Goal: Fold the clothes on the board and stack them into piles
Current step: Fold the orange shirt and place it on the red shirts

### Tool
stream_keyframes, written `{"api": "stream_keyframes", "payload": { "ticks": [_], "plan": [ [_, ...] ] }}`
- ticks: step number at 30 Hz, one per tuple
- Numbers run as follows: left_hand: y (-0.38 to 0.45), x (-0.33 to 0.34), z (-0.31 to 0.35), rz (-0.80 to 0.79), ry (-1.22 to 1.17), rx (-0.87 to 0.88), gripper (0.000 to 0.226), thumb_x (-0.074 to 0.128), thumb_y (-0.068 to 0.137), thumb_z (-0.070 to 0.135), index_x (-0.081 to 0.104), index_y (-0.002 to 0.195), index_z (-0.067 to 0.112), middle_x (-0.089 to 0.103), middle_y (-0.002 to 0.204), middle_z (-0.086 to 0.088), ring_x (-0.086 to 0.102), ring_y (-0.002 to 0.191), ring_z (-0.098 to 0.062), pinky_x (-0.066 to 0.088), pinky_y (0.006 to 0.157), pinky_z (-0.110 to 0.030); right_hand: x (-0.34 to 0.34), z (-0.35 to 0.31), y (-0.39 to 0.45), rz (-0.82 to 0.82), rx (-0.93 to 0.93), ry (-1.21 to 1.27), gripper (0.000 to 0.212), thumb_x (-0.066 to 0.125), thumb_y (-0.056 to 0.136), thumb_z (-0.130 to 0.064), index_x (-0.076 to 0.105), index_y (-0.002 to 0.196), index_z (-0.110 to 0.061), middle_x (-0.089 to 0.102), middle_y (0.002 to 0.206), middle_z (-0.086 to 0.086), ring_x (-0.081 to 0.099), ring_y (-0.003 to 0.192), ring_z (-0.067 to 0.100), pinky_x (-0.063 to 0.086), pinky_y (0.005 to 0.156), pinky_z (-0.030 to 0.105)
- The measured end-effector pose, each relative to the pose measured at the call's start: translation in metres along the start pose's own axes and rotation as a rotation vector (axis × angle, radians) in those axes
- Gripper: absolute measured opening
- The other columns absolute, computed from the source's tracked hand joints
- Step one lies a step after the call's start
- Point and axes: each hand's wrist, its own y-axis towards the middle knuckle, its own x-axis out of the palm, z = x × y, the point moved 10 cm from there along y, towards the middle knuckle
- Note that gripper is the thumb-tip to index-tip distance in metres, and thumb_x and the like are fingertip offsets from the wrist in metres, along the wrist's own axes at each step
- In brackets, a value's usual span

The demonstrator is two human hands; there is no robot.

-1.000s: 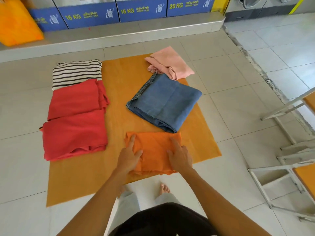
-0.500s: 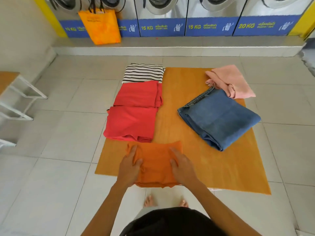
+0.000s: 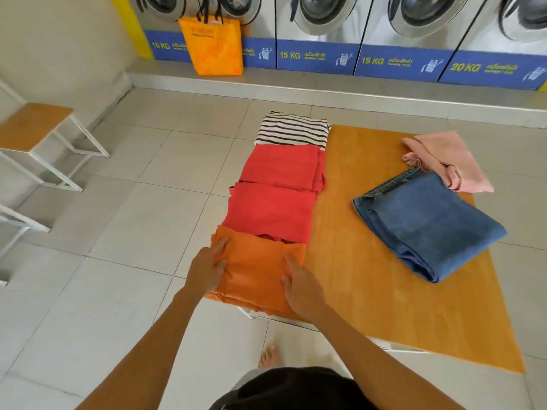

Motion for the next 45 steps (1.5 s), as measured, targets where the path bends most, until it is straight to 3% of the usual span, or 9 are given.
{"api": "stream_keyframes", "payload": {
  "ticks": [8,14,19,27,30,34,40,43,45],
  "plan": [
    [0.017,0.021,-0.026,-0.001,-0.008,-0.060,0.061,0.043,0.102,0.030,0.014,0.155,0.038,0.052,0.106,-0.012,0.057,0.087,-0.022,0.054,0.077,-0.031,0.003,0.005,0.004,-0.084,0.073,-0.180,0.059,0.035,0.106,-0.041,0.010,0.160,-0.036,0.055,0.139,0.009,0.057,0.123,0.031,0.045,0.101,0.042],
    [0.006,-0.003,-0.010,0.113,0.006,-0.129,0.048,0.053,0.095,0.035,0.042,0.142,0.035,0.043,0.135,-0.016,0.050,0.115,-0.035,0.049,0.096,-0.044,-0.008,0.005,0.001,-0.074,0.098,-0.168,0.054,0.040,0.104,-0.043,0.023,0.156,-0.044,0.055,0.140,0.006,0.056,0.124,0.030,0.047,0.101,0.042],
    [-0.013,-0.024,0.050,0.263,-0.104,-0.027,0.040,0.058,0.091,0.021,0.058,0.129,0.032,0.037,0.148,-0.008,0.036,0.133,-0.031,0.038,0.108,-0.049,-0.031,0.013,-0.001,-0.009,0.112,-0.033,0.053,0.044,0.096,-0.035,0.041,0.149,-0.040,0.058,0.121,0.012,0.066,0.092,0.030,0.058,0.083,0.043],
    [-0.016,0.014,0.181,0.019,-0.340,0.298,0.047,0.058,0.087,0.011,0.059,0.132,0.026,0.051,0.128,0.002,0.046,0.126,-0.019,0.038,0.109,-0.033,-0.116,0.023,-0.016,0.277,0.088,0.171,0.045,0.057,0.098,-0.025,0.052,0.142,-0.035,0.051,0.120,0.007,0.057,0.093,0.015,0.046,0.082,0.028],
    [-0.015,0.030,0.218,-0.084,-0.412,0.307,0.056,0.057,0.088,0.012,0.049,0.141,0.027,0.049,0.114,0.002,0.058,0.108,-0.020,0.052,0.094,-0.041,-0.152,0.040,-0.020,0.355,0.104,0.212,0.043,0.057,0.098,-0.022,0.055,0.140,-0.031,0.057,0.113,0.005,0.053,0.108,0.015,0.042,0.083,0.026],
    [-0.005,0.064,0.257,-0.199,-0.415,0.271,0.058,0.057,0.092,0.016,0.042,0.146,0.030,0.052,0.128,-0.006,0.060,0.092,-0.016,0.054,0.081,-0.036,-0.191,0.076,-0.026,0.406,0.155,0.254,0.040,0.056,0.097,-0.018,0.060,0.136,-0.028,0.061,0.101,-0.002,0.054,0.116,0.017,0.046,0.084,0.031],
    [0.005,0.135,0.311,-0.438,-0.474,0.070,0.077,0.058,0.089,0.029,0.019,0.156,0.023,0.053,0.135,-0.004,0.060,0.114,-0.024,0.052,0.090,-0.036,-0.265,0.159,-0.035,0.499,0.246,0.233,0.037,0.054,0.097,-0.011,0.064,0.131,-0.019,0.067,0.084,0.008,0.062,0.075,0.017,0.044,0.058,0.023],
    [0.011,0.158,0.341,-0.499,-0.475,0.014,0.035,0.055,0.093,0.026,0.044,0.125,0.029,0.062,0.112,-0.002,0.063,0.104,-0.025,0.054,0.088,-0.040,-0.290,0.192,-0.025,0.496,0.235,0.203,0.035,0.054,0.096,-0.009,0.066,0.127,-0.019,0.058,0.064,0.014,0.047,0.049,0.014,0.037,0.046,0.020],
    [0.022,0.169,0.360,-0.467,-0.455,0.030,0.004,0.053,0.095,0.023,0.053,0.096,0.027,0.063,0.099,-0.005,0.061,0.092,-0.024,0.052,0.082,-0.039,-0.303,0.212,-0.014,0.474,0.237,0.195,0.033,0.055,0.096,-0.010,0.066,0.127,-0.018,0.055,0.069,0.009,0.051,0.058,0.016,0.039,0.053,0.017]
  ]
}}
